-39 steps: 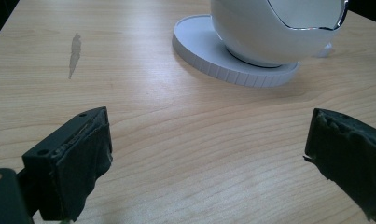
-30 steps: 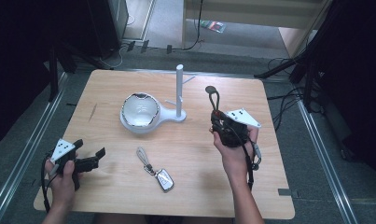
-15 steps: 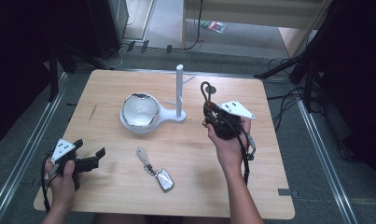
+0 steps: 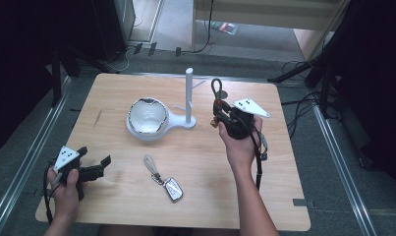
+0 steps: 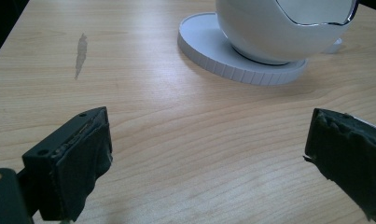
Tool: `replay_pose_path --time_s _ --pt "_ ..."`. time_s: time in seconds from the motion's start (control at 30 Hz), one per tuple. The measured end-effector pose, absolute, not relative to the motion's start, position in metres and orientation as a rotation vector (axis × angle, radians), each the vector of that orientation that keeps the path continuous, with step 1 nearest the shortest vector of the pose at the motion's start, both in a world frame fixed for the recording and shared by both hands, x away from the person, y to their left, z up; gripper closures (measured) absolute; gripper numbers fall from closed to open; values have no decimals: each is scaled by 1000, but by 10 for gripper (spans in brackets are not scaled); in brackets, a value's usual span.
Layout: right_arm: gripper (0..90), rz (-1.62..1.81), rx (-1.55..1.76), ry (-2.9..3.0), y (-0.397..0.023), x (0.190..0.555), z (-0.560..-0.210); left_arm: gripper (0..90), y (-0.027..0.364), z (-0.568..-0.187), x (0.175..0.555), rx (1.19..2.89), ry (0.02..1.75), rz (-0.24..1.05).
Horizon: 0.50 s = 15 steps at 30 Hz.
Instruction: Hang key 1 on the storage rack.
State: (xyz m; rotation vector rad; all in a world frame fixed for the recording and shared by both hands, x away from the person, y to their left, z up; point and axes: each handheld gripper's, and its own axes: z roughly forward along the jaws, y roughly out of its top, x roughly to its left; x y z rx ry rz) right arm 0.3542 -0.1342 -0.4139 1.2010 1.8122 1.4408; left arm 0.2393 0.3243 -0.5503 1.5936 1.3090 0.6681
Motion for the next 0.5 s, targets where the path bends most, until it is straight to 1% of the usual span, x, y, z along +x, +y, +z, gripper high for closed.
replay_pose_path --time_s 0.33,0.5 --pt "700 1450 1227 1838 -128 362 -413 12 324 -550 239 1593 1308 668" --pt "699 1496 1241 1887 -128 372 -413 12 324 -550 239 1593 1303 668"
